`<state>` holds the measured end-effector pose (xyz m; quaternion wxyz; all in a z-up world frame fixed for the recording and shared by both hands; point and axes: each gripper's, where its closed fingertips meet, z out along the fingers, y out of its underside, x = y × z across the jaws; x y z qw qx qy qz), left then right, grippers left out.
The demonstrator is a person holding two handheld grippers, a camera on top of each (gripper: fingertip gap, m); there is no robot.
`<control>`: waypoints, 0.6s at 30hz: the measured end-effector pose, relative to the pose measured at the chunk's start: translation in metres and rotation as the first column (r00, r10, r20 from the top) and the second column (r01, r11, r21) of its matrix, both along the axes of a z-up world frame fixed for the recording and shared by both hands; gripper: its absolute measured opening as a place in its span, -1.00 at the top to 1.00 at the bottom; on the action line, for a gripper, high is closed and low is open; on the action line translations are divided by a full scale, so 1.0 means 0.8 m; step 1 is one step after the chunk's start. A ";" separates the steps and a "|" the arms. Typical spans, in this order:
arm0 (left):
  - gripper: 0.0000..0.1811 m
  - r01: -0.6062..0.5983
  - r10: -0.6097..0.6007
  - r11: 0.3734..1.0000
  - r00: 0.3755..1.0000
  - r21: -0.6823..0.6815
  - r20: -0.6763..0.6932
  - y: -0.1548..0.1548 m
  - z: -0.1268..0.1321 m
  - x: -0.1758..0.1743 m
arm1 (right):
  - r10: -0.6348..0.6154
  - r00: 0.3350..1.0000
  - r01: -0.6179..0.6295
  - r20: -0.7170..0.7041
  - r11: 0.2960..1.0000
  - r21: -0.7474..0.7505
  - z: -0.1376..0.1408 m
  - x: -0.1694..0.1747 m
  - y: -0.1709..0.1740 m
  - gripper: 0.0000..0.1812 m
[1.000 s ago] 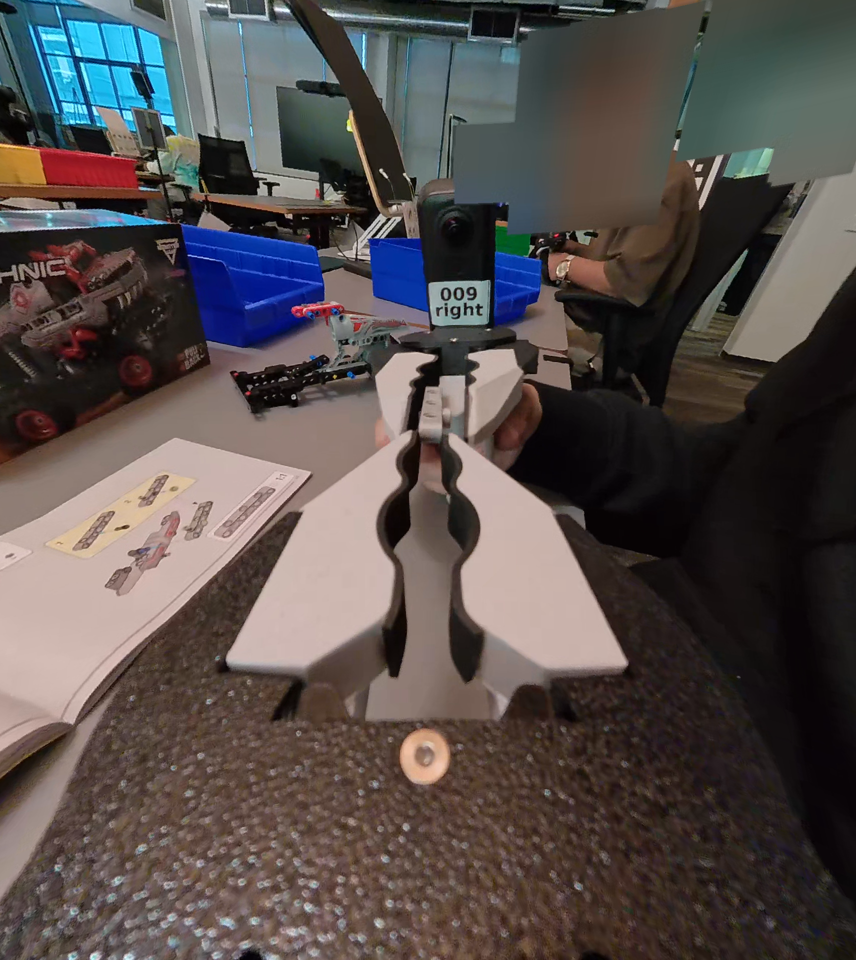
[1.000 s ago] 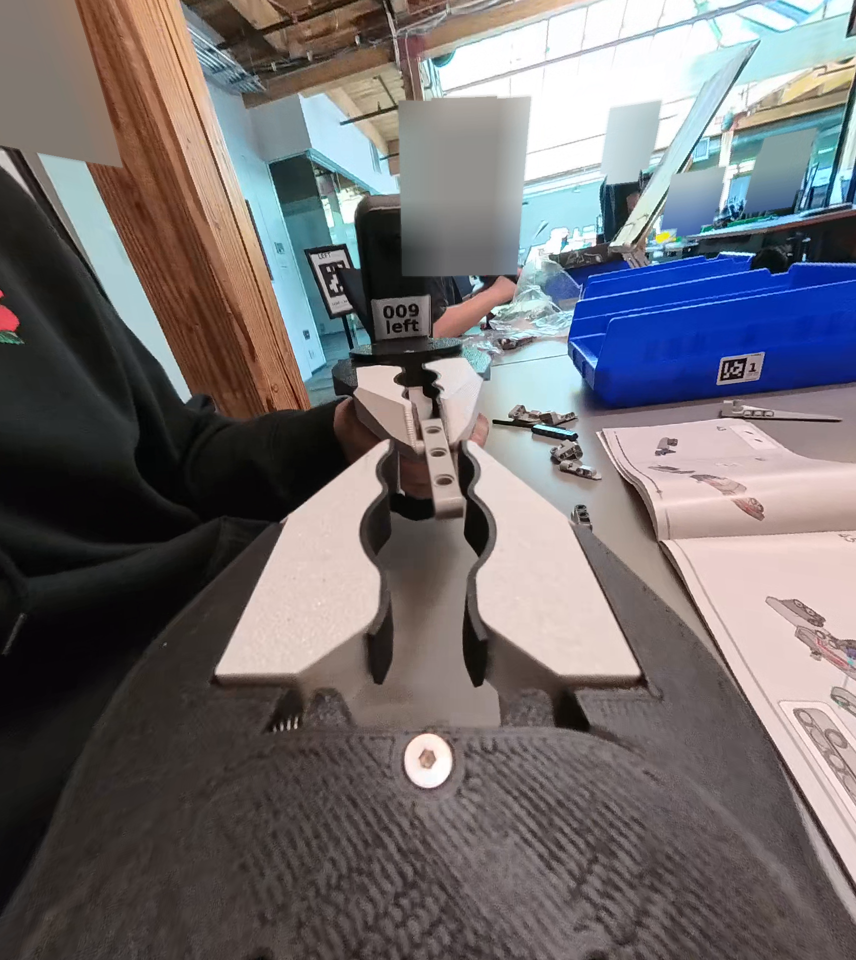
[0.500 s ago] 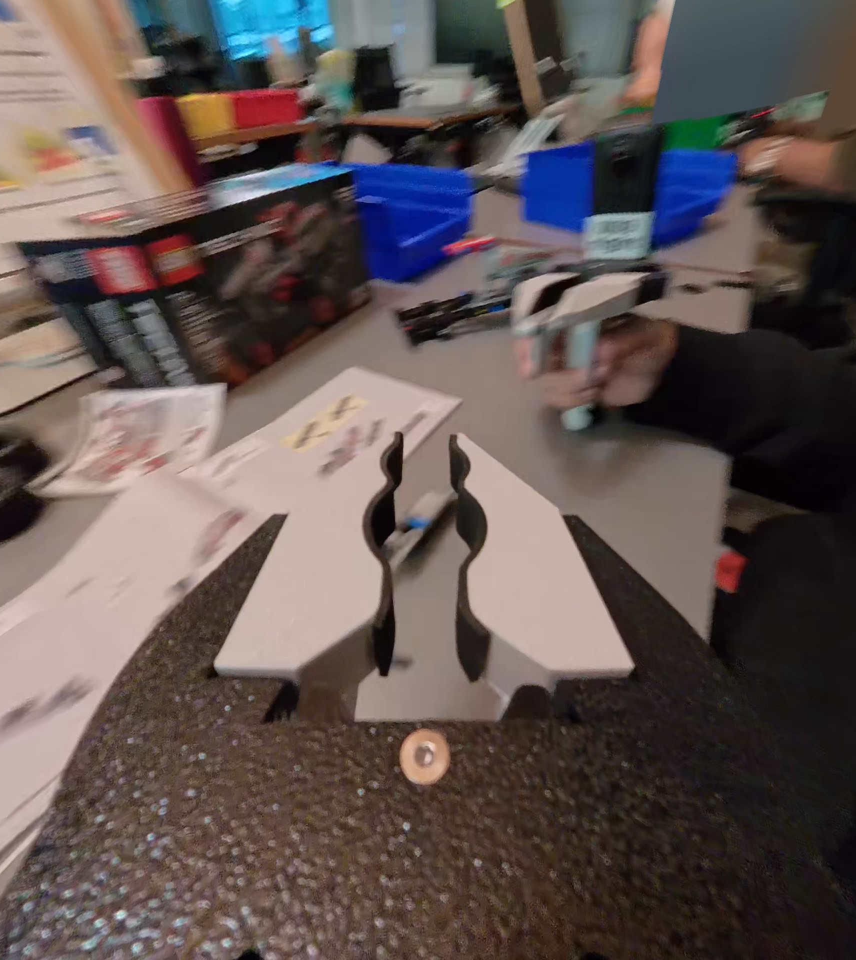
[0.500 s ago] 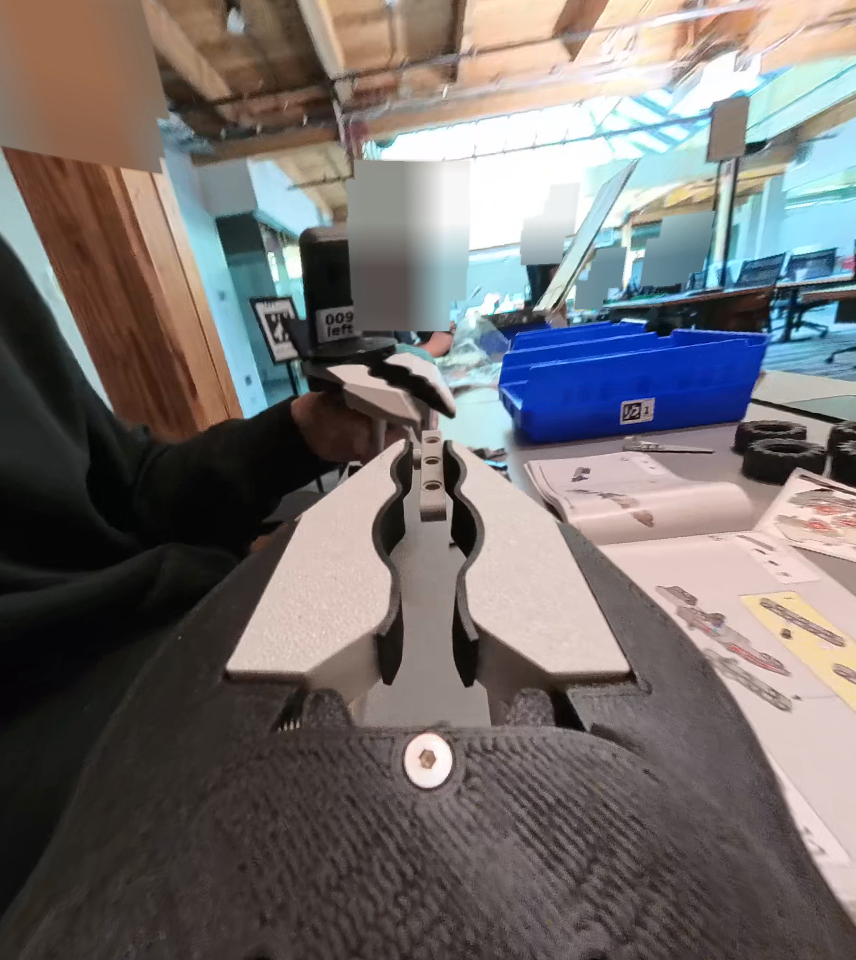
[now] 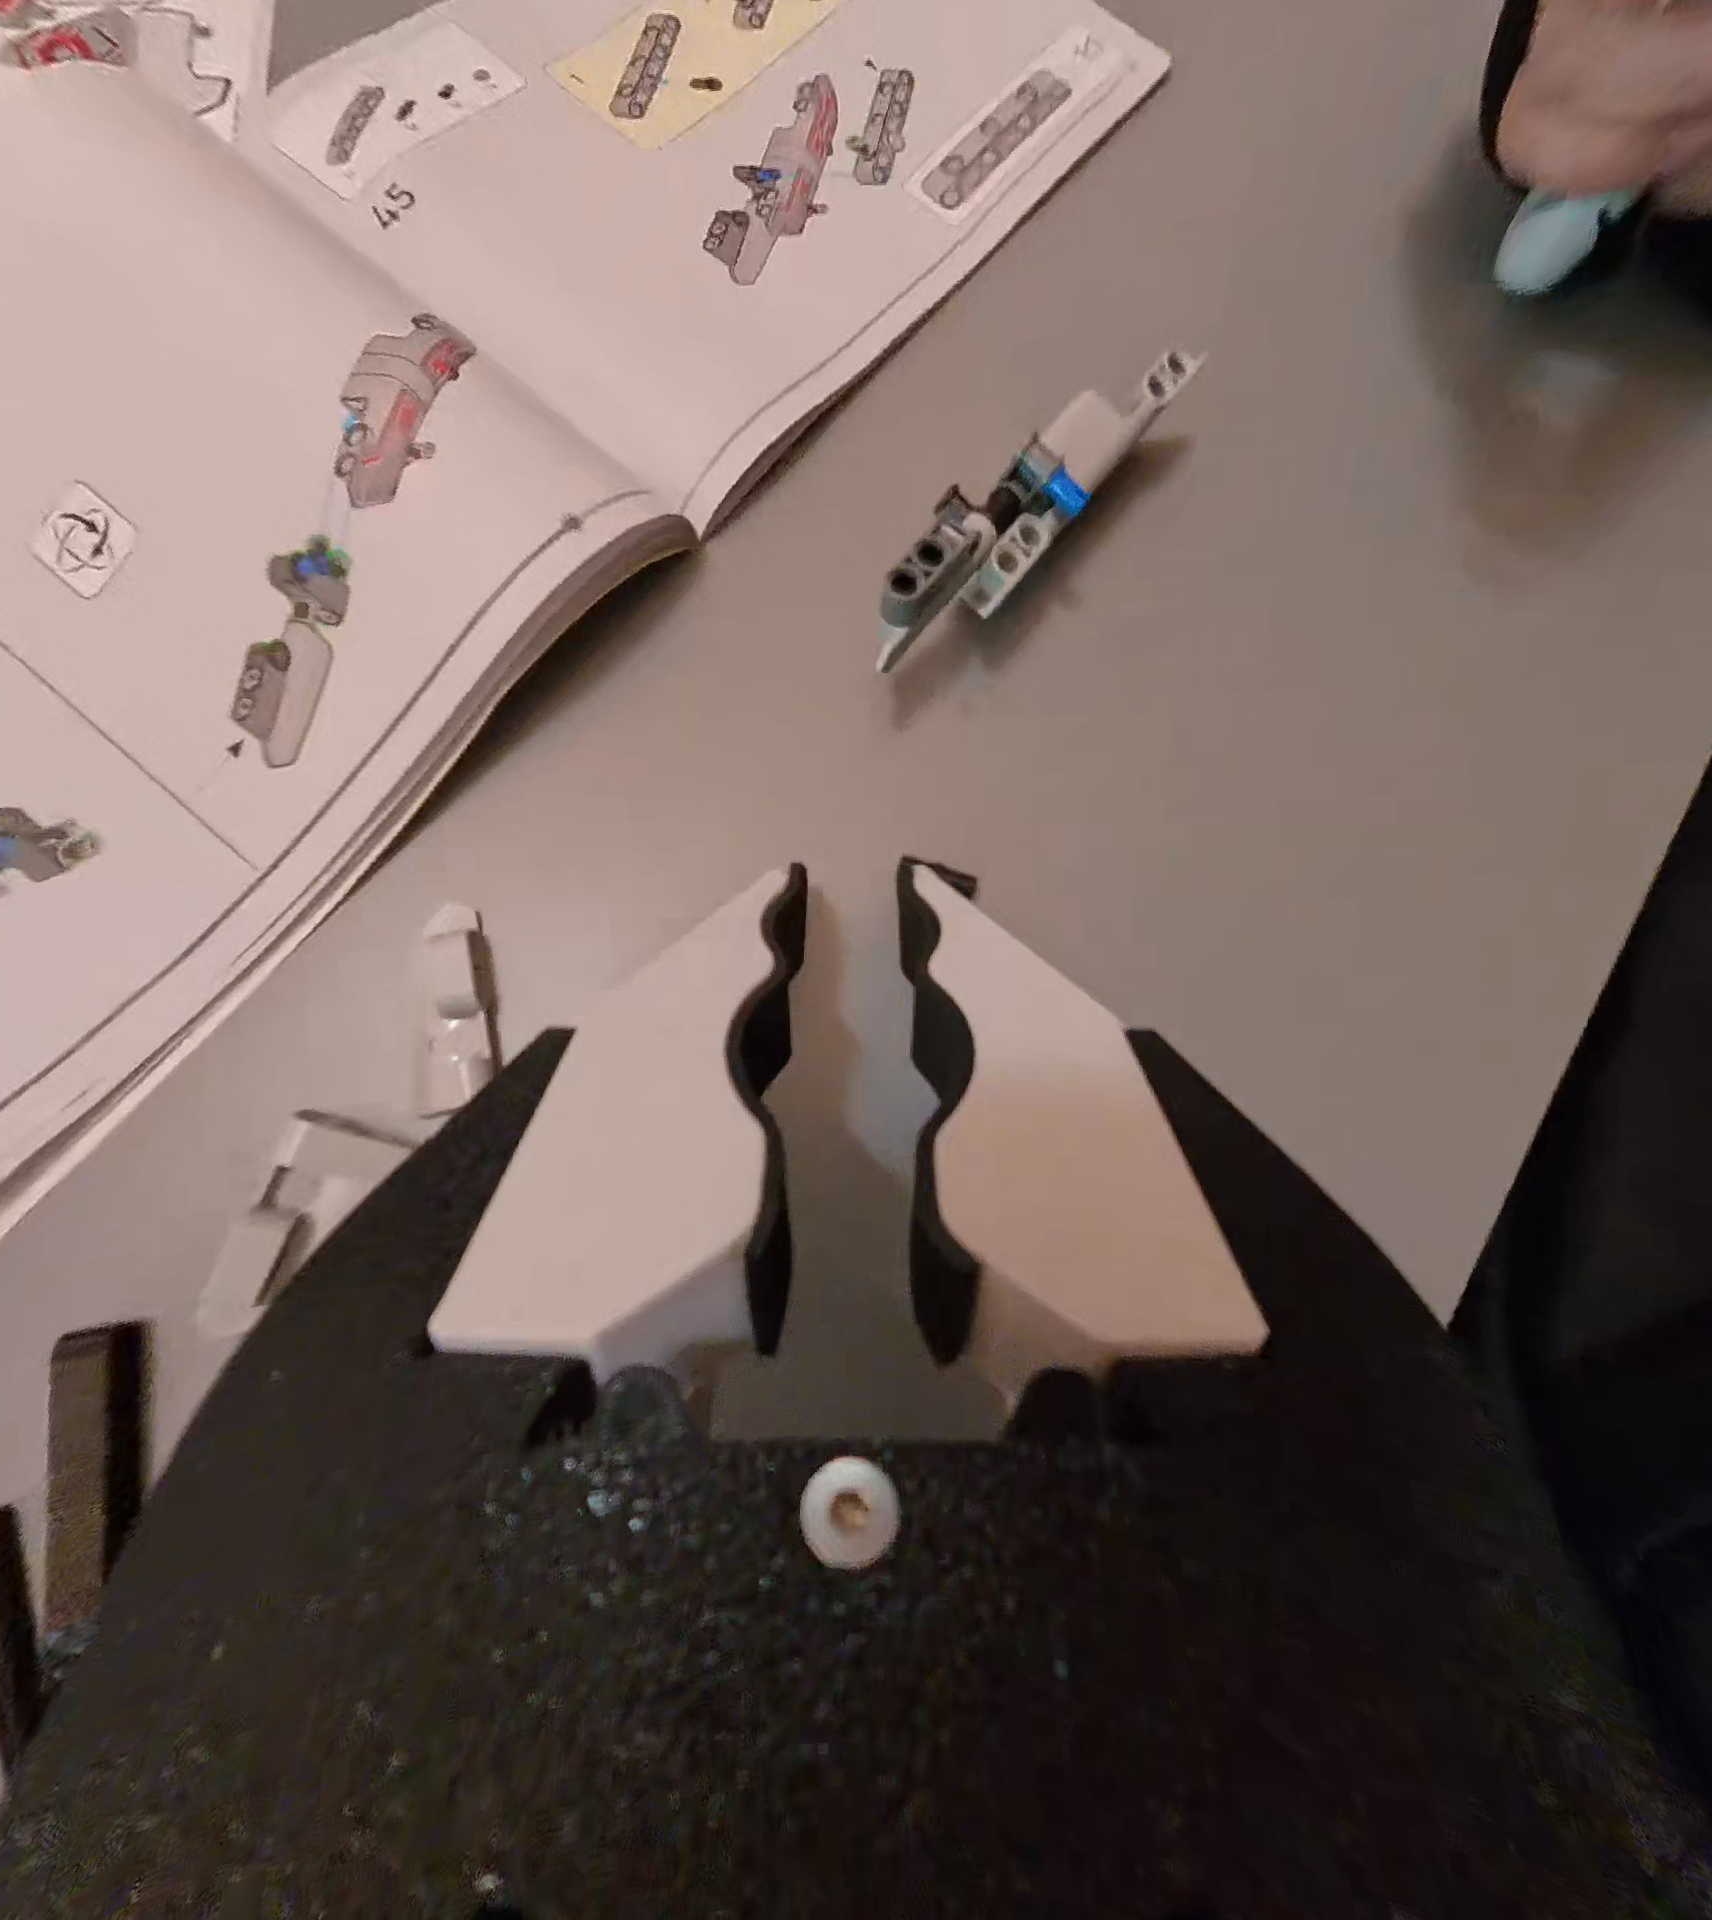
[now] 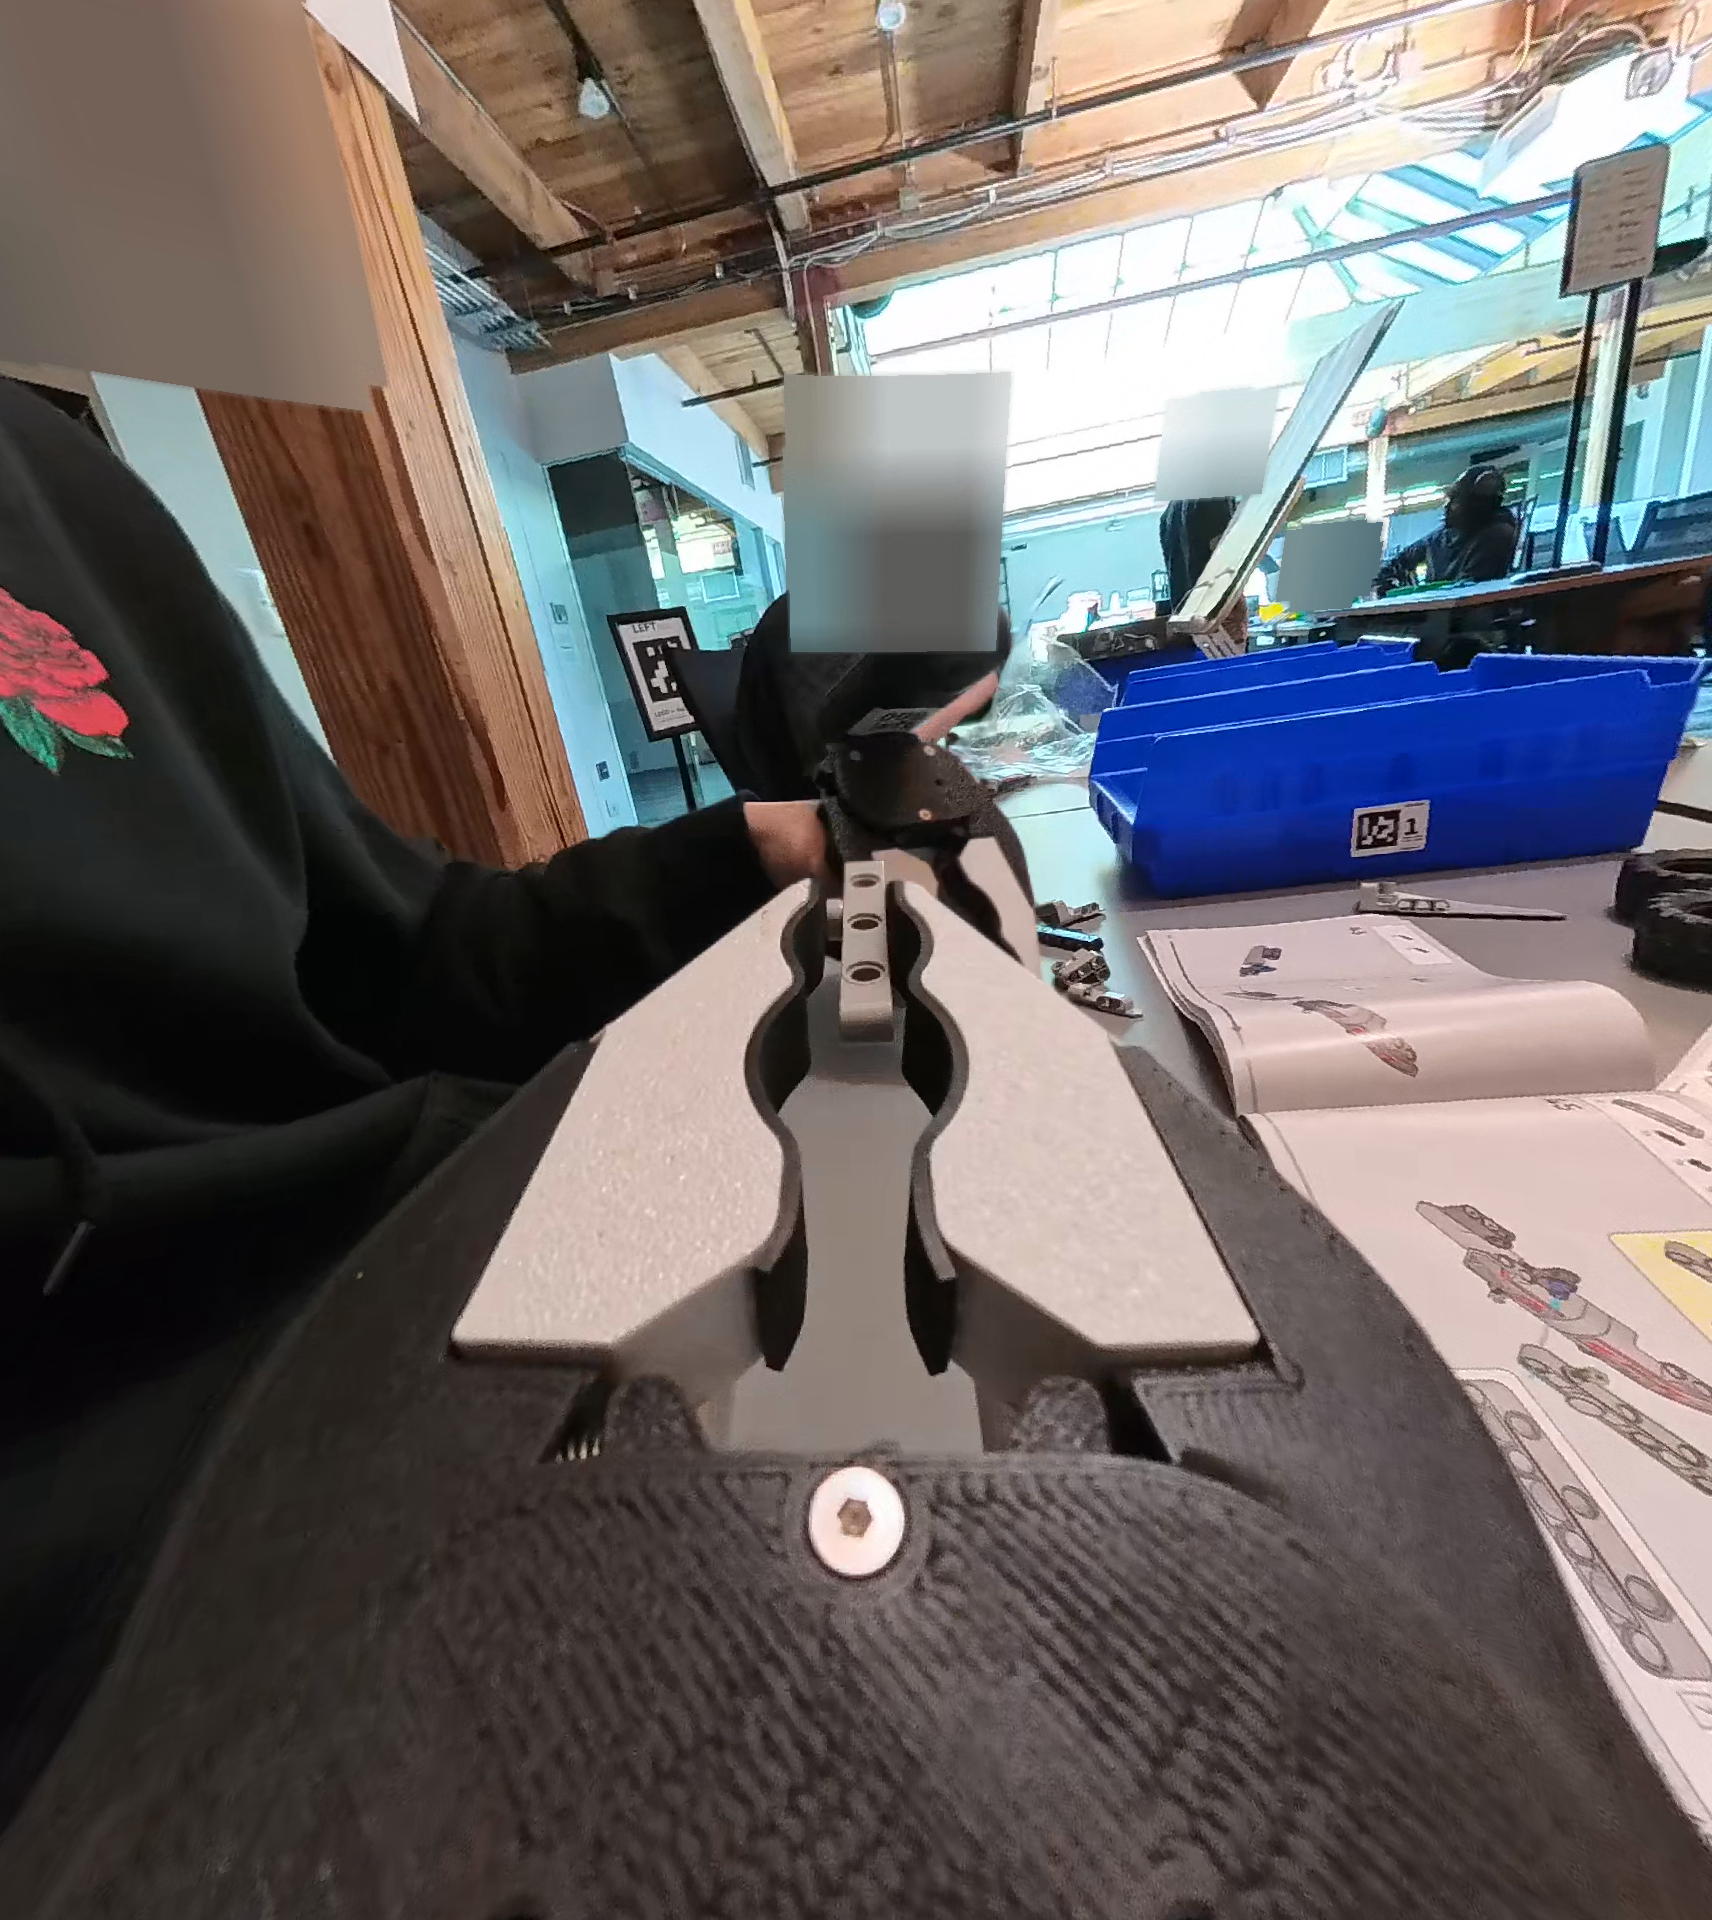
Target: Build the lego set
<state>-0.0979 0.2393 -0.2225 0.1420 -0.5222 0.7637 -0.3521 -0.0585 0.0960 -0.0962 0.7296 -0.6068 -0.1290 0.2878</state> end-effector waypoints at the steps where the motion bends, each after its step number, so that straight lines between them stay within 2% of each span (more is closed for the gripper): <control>1: 0.84 -0.008 0.009 1.000 1.000 -0.009 0.004 0.000 0.002 0.003 | 0.003 1.000 -0.003 0.005 1.000 -0.001 -0.001 -0.001 0.000 0.89; 5: 0.84 0.005 -0.006 1.000 0.998 0.027 0.059 -0.005 0.012 0.009 | 0.017 1.000 -0.016 -0.009 1.000 0.009 0.001 -0.001 -0.003 0.89; 10: 0.84 -0.006 0.005 1.000 0.993 0.008 0.115 -0.012 0.035 0.018 | 0.024 1.000 -0.024 0.011 1.000 0.008 0.000 -0.005 -0.004 0.89; 14: 0.80 0.016 -0.023 0.997 0.996 0.076 0.090 -0.010 0.028 0.028 | 0.030 1.000 -0.030 0.003 0.999 0.020 0.002 -0.005 -0.006 0.89; 16: 0.75 0.037 -0.036 0.994 0.999 0.100 -0.009 -0.009 0.011 0.021 | 0.032 0.999 -0.031 -0.011 0.999 0.026 0.004 -0.003 -0.007 0.89; 18: 0.77 0.011 -0.014 0.988 1.000 0.152 0.019 0.007 0.017 0.016 | 0.028 0.999 -0.028 -0.017 0.999 0.037 0.005 -0.001 -0.009 0.89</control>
